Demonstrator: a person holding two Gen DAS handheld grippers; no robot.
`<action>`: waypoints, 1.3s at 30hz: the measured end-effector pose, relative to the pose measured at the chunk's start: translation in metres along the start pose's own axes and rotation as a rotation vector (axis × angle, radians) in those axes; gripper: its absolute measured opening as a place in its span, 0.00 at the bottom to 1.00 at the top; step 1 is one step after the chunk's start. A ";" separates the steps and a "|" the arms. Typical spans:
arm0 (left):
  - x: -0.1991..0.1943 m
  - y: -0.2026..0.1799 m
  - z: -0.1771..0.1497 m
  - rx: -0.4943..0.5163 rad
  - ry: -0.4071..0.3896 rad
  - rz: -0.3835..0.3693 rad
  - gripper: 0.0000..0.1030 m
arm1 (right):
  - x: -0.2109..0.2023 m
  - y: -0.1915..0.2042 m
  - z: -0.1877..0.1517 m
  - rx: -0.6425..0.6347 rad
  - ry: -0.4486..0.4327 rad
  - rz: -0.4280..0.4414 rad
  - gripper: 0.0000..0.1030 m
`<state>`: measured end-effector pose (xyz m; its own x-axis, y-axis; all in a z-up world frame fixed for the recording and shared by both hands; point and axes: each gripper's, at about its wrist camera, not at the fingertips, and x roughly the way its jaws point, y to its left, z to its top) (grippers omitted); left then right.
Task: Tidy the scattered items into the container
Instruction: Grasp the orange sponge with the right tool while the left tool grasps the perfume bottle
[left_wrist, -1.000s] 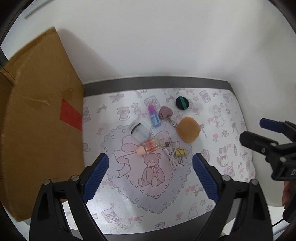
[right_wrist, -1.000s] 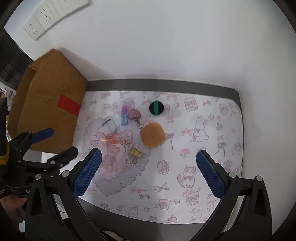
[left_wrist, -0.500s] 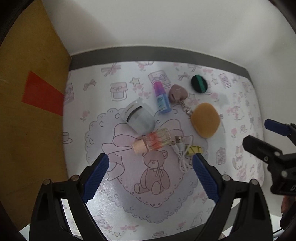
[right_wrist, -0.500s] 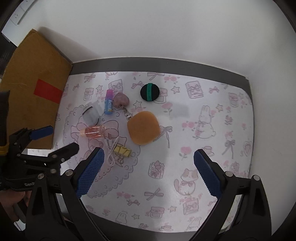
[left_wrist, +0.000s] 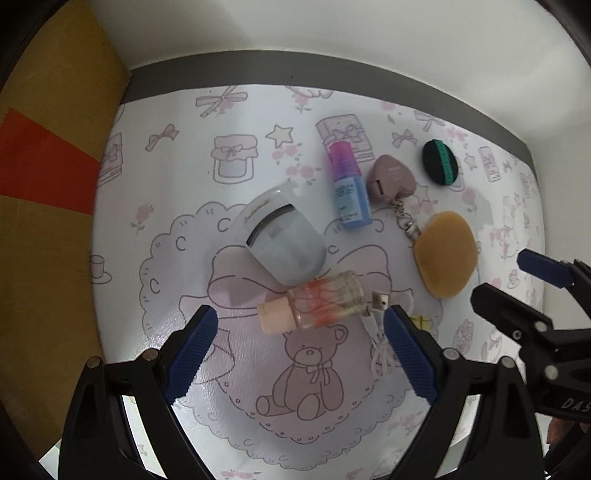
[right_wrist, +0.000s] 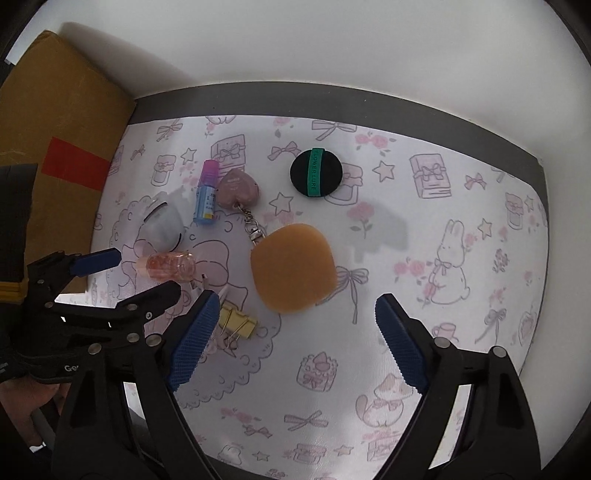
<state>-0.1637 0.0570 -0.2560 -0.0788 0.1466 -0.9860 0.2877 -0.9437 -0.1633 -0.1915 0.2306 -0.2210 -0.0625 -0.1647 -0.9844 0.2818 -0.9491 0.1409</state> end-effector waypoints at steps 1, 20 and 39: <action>0.001 0.000 0.000 -0.005 0.000 0.000 0.85 | 0.003 -0.001 0.001 0.000 0.005 -0.002 0.86; 0.011 0.006 -0.002 -0.045 0.033 -0.058 0.61 | 0.040 0.002 0.016 -0.054 0.047 -0.054 0.85; 0.009 0.004 -0.012 -0.022 0.026 -0.069 0.61 | 0.046 0.014 0.024 -0.051 0.094 -0.038 0.49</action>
<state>-0.1513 0.0580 -0.2657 -0.0745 0.2190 -0.9729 0.3030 -0.9245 -0.2313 -0.2131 0.2037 -0.2622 0.0158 -0.1009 -0.9948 0.3294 -0.9388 0.1004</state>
